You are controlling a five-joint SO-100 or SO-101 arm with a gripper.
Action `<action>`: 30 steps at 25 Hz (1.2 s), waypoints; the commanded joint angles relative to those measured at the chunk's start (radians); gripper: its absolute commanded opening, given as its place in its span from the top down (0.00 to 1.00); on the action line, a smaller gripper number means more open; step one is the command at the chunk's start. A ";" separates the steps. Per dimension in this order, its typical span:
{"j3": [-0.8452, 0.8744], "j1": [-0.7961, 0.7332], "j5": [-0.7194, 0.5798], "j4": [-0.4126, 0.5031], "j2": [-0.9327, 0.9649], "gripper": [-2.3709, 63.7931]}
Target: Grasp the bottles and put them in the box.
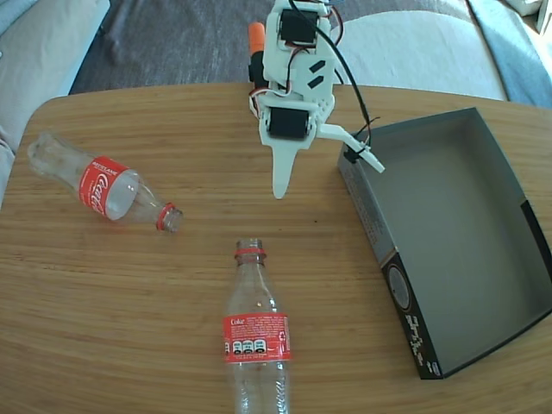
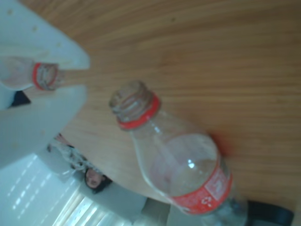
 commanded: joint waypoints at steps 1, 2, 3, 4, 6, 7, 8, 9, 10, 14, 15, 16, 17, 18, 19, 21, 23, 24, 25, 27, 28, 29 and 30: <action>-0.011 0.005 -0.002 0.006 0.006 0.97; -0.011 0.005 -0.002 0.006 0.006 0.97; -0.011 0.005 -0.002 0.006 0.006 0.97; -0.011 0.005 -0.002 0.006 0.006 0.97; -0.011 0.005 -0.002 0.006 0.006 0.97; -0.011 0.005 -0.002 0.006 0.006 0.97; -0.011 0.005 -0.002 0.006 0.006 0.97; -0.011 0.005 -0.002 0.006 0.006 0.97; -0.011 0.005 -0.002 0.006 0.006 0.97; -0.011 0.005 -0.002 0.006 0.006 0.97; -0.011 0.005 -0.002 0.006 0.006 0.97; -0.011 0.005 -0.002 0.006 0.006 0.97; -0.011 0.005 -0.002 0.006 0.006 0.97; -0.011 0.005 -0.002 0.006 0.006 0.97; -0.011 0.005 -0.002 0.006 0.006 0.97; -0.011 0.005 -0.002 0.006 0.006 0.97; -0.011 0.005 -0.002 0.006 0.006 0.97; -0.011 0.005 -0.002 0.006 0.006 0.97; -0.011 0.005 -0.002 0.006 0.006 0.97; -0.011 0.005 -0.002 0.006 0.006 0.97; -0.011 0.005 -0.002 0.006 0.006 0.97; -0.008 0.005 -0.003 -0.002 0.006 0.97; -0.006 0.003 0.002 -0.008 0.006 0.97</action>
